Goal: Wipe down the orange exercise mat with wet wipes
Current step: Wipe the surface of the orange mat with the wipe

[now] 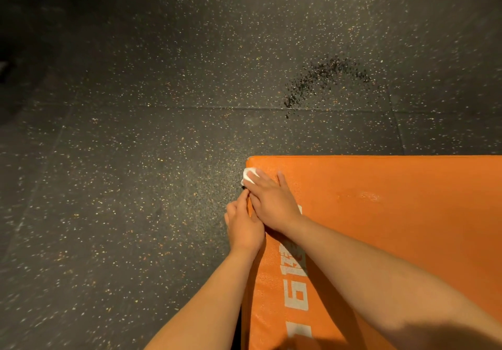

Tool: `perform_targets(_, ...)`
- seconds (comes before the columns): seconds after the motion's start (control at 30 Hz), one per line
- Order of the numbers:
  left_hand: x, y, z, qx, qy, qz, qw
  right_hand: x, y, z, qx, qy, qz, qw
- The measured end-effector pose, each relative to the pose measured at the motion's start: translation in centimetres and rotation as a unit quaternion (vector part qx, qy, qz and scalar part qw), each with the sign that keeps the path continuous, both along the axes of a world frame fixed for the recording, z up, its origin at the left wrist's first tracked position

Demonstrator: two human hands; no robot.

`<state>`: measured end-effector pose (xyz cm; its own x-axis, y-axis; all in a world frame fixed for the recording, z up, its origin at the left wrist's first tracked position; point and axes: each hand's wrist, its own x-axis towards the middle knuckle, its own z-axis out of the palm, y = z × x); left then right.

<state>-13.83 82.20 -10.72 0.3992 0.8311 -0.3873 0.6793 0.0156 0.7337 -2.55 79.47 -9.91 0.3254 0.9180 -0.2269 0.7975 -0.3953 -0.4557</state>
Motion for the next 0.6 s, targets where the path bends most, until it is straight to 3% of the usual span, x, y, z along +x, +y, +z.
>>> perform_targets(0.1, 0.0, -0.4, 0.2, 0.029, 0.024, -0.016, 0.999, 1.4, 0.4, 0.0, -0.019, -0.018, -0.014, 1.0)
perform_targets(0.23, -0.2, -1.6, 0.2, 0.073, 0.068, -0.036, 0.994, 3.9, -0.5, 0.3, -0.063, -0.023, -0.122, 0.99)
perform_targets(0.6, -2.7, -5.6, 2.1, 0.04, 0.098, -0.098, 0.989, -1.3, -7.2, 0.4, -0.067, -0.031, -0.072, 0.995)
